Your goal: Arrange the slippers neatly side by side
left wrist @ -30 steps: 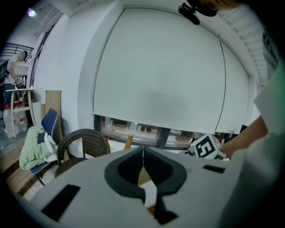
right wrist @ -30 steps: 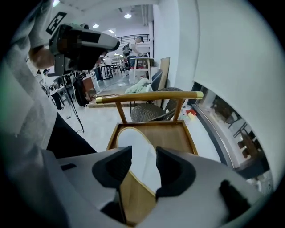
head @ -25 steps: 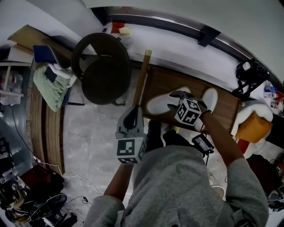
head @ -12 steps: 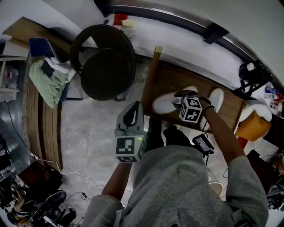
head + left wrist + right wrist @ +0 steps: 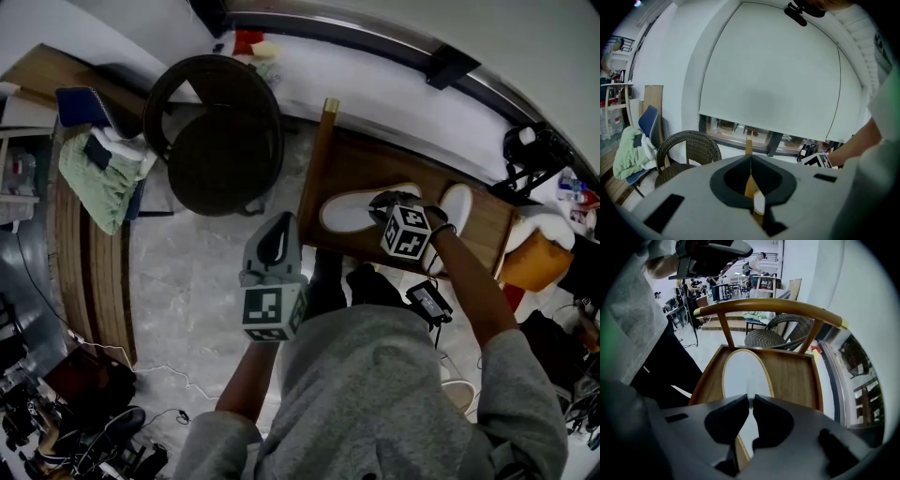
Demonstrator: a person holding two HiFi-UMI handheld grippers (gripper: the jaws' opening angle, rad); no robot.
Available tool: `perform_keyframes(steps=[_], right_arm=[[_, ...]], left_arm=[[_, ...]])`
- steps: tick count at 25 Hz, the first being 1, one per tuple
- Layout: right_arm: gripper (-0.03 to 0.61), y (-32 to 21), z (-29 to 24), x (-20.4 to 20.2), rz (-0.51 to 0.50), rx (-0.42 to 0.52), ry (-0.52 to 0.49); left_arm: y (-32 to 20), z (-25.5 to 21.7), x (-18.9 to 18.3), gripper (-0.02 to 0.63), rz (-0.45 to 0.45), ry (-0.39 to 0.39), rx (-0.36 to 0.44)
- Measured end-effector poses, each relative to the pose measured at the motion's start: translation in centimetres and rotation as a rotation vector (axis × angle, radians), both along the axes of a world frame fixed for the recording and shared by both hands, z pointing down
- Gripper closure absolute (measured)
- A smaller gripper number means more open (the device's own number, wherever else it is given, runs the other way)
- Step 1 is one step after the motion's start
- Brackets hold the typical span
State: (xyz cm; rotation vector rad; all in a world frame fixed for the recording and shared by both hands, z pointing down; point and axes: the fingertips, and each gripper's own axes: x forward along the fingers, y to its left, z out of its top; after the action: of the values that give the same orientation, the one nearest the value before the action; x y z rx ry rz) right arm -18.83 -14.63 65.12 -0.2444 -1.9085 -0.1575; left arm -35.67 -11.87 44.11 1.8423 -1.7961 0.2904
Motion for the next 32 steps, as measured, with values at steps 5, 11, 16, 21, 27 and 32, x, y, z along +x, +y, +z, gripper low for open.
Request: perform_keyframes(steps=[5,11,16,21,27,32], right_arm=[[0.538,-1.1,-1.4,-0.6,0.146,-0.048,-0.060],[0.538,-2.3,-3.8,-0.2,0.386,-0.135,-0.150],[0.538,-3.7,-5.4,1.0,0.630,-0.198,-0.211],[0.538,-4.6,-6.5,2.9,0.921,-0.299,-0.280],[0.538,-5.9,-6.8,6.2,1.269,-0.379,-0.354],[0.538,-6.1,-6.4,9.8,1.609,-0.471,-0.431]], left_arm=[[-0.4,0.3,0.5,0.598,0.025,-0.003,-0.008],[-1.5,-0.1,2.1,0.598,0.075,-0.005,0.010],[-2.5,-0.6,3.9,0.598,0.115,0.007,0.018],[-3.4,-0.8,5.5,0.598,0.172,-0.008,0.036],[-4.9,-0.6,7.5,0.598,0.242,-0.016,0.028],[-5.8,-0.9,10.4,0.598,0.327,-0.038,0.028]])
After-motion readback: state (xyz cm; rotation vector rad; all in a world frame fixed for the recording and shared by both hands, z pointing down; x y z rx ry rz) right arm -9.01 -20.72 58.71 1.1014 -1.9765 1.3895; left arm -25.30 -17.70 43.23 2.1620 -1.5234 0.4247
